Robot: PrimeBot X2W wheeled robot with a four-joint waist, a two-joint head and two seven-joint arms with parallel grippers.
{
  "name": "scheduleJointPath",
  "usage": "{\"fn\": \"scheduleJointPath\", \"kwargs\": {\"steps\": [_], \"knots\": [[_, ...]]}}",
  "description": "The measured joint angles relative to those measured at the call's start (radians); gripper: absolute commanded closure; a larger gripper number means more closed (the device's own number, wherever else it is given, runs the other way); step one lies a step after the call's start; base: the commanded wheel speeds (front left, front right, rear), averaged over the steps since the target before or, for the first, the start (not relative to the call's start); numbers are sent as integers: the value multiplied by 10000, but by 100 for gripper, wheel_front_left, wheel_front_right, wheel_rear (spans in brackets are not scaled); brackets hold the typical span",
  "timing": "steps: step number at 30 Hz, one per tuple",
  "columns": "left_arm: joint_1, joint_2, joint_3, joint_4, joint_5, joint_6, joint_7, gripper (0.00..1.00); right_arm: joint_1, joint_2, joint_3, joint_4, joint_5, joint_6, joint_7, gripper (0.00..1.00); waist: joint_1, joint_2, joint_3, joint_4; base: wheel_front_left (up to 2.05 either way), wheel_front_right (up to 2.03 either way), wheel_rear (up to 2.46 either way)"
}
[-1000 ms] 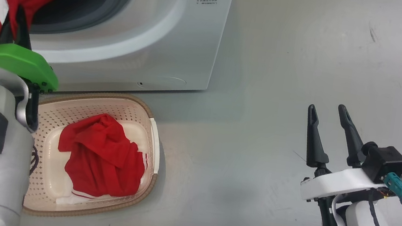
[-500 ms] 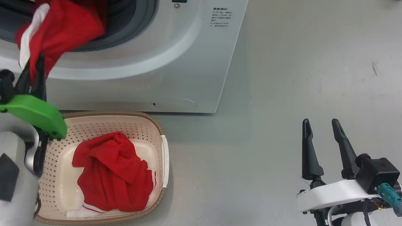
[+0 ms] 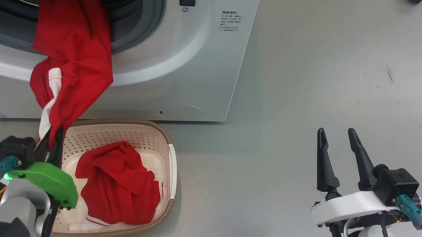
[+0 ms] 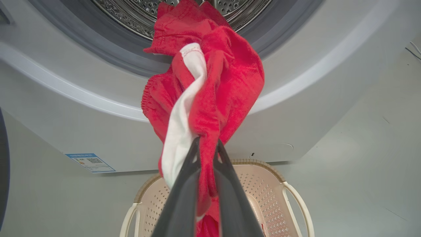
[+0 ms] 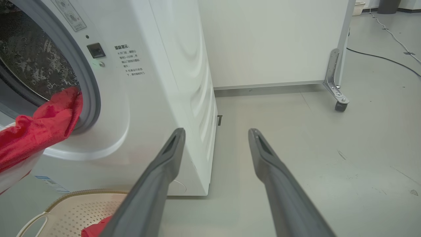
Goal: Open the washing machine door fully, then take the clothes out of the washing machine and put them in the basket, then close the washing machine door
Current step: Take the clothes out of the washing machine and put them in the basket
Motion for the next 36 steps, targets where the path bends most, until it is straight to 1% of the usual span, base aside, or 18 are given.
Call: {"fn": "scheduleJointPath", "kwargs": {"steps": [9, 17, 23, 25, 32, 36], "knots": [[945, 15, -1022, 537, -451, -144, 2, 100, 35, 0, 42, 90, 0, 6, 2, 0, 0, 0, -116, 20, 0, 0, 0], [1547, 21, -1743, 1126, -625, -148, 2, 100, 41, 2, 54, 140, -2, 75, 2, 0, 0, 0, -145, 9, 0, 0, 0], [1609, 29, -1919, 1329, -640, -123, 4, 100, 43, 0, 59, 165, -2, 75, 2, 0, 0, 0, -133, -20, 0, 0, 0], [1609, 29, -1964, 1367, -639, -40, 4, 100, 43, 0, 88, 159, -2, 77, 2, 0, 0, 0, -98, -39, 0, 0, 0], [1553, 36, -1979, 1507, -702, 136, 4, 100, 40, 2, 98, 117, -15, 94, 2, 0, 0, 0, 195, -157, 0, 0, 0], [1374, 38, -1994, 1492, -709, 148, 4, 100, 35, 2, 48, 48, -21, 92, 0, 0, 0, 0, 376, -215, 0, 0, 0]]}}
